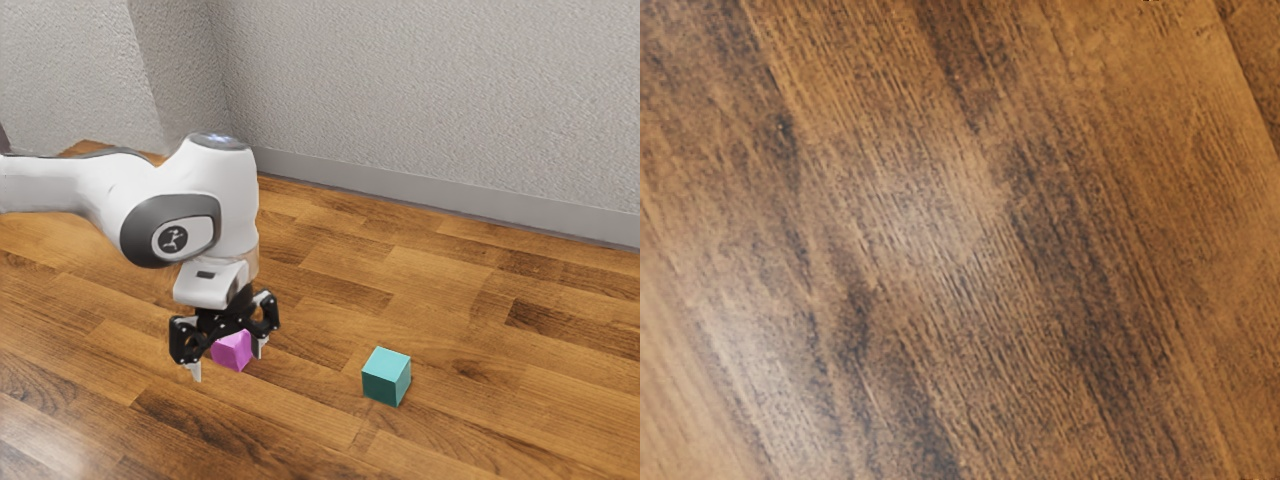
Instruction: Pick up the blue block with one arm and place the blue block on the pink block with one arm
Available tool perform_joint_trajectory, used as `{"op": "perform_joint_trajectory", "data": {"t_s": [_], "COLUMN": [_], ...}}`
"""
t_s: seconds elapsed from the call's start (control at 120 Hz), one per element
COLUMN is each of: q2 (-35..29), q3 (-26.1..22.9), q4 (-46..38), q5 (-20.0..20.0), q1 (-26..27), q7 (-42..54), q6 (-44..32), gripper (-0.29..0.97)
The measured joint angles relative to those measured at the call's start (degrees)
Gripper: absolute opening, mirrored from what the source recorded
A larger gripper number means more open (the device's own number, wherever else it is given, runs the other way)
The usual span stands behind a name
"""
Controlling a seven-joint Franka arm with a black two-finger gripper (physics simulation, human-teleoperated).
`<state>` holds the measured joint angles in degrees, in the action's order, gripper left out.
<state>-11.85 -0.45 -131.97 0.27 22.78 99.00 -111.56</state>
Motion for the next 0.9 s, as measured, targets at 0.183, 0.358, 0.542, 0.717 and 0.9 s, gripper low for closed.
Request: {"op": "perform_joint_trajectory", "data": {"t_s": [0.183,0.358,0.542,0.717,0.9], "q2": [4.4,7.4,12.8,21.8,25.8], "q3": [-3.3,-5.4,-5.5,-5.1,-4.3], "q4": [-0.8,-0.7,2.8,10.6,14.4], "q5": [0.4,0.9,0.6,0.1,0.6], "q1": [-0.1,0.3,0.0,0.0,0.0], "q7": [14.0,27.1,40.0,49.5,55.8], "q6": [-9.4,-18.3,-24.3,-26.6,-25.5], "gripper": [0.68,0.68,0.68,0.68,0.68]}}
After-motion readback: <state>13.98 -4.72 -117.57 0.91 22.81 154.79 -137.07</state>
